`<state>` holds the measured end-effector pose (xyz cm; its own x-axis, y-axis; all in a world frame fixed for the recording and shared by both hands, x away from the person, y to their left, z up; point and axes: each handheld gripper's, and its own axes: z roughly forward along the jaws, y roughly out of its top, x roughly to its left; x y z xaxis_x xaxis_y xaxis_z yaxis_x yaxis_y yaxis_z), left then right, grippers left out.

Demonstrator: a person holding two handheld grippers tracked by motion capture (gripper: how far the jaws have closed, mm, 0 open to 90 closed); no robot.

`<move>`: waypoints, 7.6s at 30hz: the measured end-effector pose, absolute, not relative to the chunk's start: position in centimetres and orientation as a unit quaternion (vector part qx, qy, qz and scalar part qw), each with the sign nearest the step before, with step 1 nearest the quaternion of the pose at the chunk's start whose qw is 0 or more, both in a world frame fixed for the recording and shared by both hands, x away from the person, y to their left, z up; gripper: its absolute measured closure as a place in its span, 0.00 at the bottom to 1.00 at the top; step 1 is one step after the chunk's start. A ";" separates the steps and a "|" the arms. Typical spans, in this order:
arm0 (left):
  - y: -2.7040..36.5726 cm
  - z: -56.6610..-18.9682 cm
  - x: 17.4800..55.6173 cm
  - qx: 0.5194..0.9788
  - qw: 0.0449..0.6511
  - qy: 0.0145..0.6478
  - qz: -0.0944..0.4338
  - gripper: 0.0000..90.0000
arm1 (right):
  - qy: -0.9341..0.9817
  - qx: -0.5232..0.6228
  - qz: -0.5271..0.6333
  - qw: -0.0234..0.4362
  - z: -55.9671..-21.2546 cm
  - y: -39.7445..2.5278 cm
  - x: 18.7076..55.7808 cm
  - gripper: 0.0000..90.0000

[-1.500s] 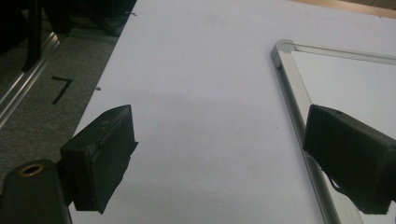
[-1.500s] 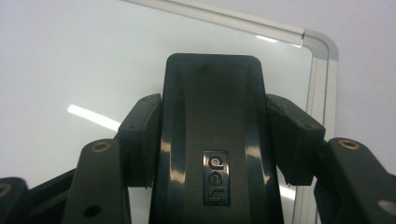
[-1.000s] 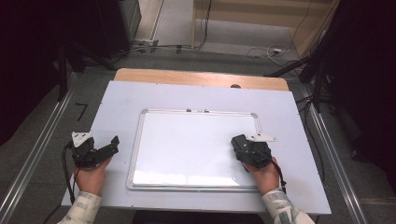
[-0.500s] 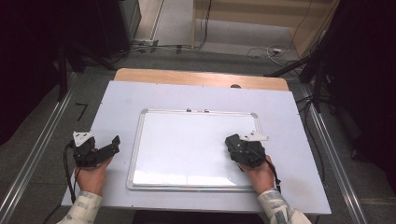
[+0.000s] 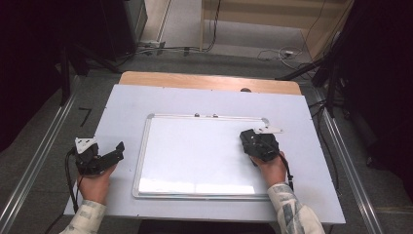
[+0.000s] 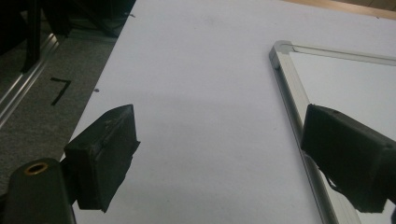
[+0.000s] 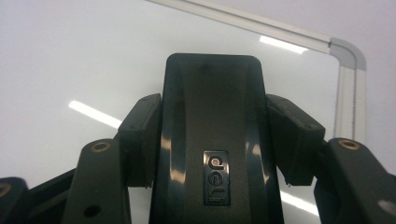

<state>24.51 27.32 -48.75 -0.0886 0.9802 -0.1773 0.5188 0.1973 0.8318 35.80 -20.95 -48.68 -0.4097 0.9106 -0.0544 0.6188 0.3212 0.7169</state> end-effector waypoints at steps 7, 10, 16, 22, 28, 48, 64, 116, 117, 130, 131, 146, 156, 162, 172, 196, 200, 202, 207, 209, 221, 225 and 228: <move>27.3 -48.8 24.5 0.558 0.381 0.673 0.302 0.13 | 0.765 0.513 0.307 0.240 -48.6 -21.9 37.8 0.44; 27.3 -48.8 24.5 0.557 0.381 0.673 0.302 0.13 | 0.758 0.523 0.305 0.243 -48.6 -22.3 38.6 0.44; 27.4 -48.8 24.5 0.557 0.381 0.674 0.301 0.13 | 0.746 0.540 0.298 0.250 -48.5 -23.0 39.9 0.44; 27.5 -48.8 24.5 0.556 0.382 0.674 0.300 0.13 | 0.744 0.546 0.293 0.251 -48.4 -23.1 40.5 0.44; 27.5 -48.8 24.5 0.556 0.382 0.674 0.301 0.13 | 0.749 0.539 0.293 0.251 -48.4 -22.9 40.0 0.44; 27.4 -48.8 24.5 0.556 0.380 0.675 0.302 0.13 | 0.800 0.460 0.319 0.217 -48.7 -21.3 32.3 0.44; 27.2 -48.8 24.5 0.558 0.381 0.673 0.302 0.13 | 0.812 0.440 0.322 0.207 -48.8 -21.7 30.3 0.44; 27.4 -48.8 24.6 0.557 0.382 0.674 0.300 0.13 | 0.800 0.463 0.320 0.208 -48.7 -21.6 30.8 0.44; 27.4 -48.8 24.6 0.556 0.382 0.674 0.300 0.13 | 0.801 0.464 0.319 0.203 -48.6 -21.5 30.7 0.44; 27.4 -48.7 24.5 0.556 0.383 0.674 0.300 0.13 | 0.803 0.451 0.335 0.200 -48.1 -20.9 30.0 0.44; 27.4 -48.7 24.5 0.556 0.384 0.674 0.300 0.13 | 0.806 0.449 0.332 0.197 -48.3 -20.7 30.0 0.44; 27.3 -48.8 24.5 0.559 0.382 0.672 0.300 0.13 | 0.792 0.466 0.328 0.218 -48.9 -20.8 32.9 0.44; 27.4 -48.8 24.4 0.556 0.383 0.673 0.300 0.13 | 0.761 0.512 0.319 0.240 -48.8 -22.5 35.4 0.44; 27.5 -48.8 24.5 0.556 0.382 0.674 0.300 0.13 | 0.741 0.533 0.328 0.241 -48.4 -23.2 35.5 0.44; 27.4 -48.8 24.5 0.557 0.381 0.674 0.301 0.13 | 0.713 0.534 0.377 0.254 -44.2 -25.7 33.6 0.44; 27.4 -48.9 24.5 0.556 0.381 0.675 0.300 0.13 | 0.705 0.539 0.382 0.258 -43.6 -26.2 33.3 0.43; 27.3 -48.8 24.5 0.559 0.380 0.673 0.300 0.13 | 0.706 0.539 0.380 0.258 -43.7 -26.1 33.3 0.43; 27.3 -48.8 24.5 0.559 0.380 0.673 0.300 0.13 | 0.705 0.540 0.381 0.259 -43.7 -26.1 33.3 0.43; 27.5 -48.9 24.5 0.557 0.379 0.676 0.299 0.13 | 0.699 0.548 0.377 0.261 -43.8 -25.8 33.6 0.43; 27.5 -48.8 24.4 0.555 0.381 0.676 0.300 0.13 | 0.701 0.549 0.372 0.263 -44.1 -25.3 33.9 0.43; 27.6 -48.8 24.3 0.554 0.382 0.676 0.301 0.13 | 0.666 0.599 0.353 0.273 -45.3 -24.2 36.7 0.43; 27.6 -48.8 24.4 0.554 0.382 0.675 0.301 0.13 | 0.662 0.612 0.335 0.275 -45.9 -24.0 37.9 0.43; 27.6 -48.8 24.4 0.554 0.382 0.675 0.301 0.13 | 0.665 0.614 0.325 0.275 -46.2 -23.4 38.6 0.43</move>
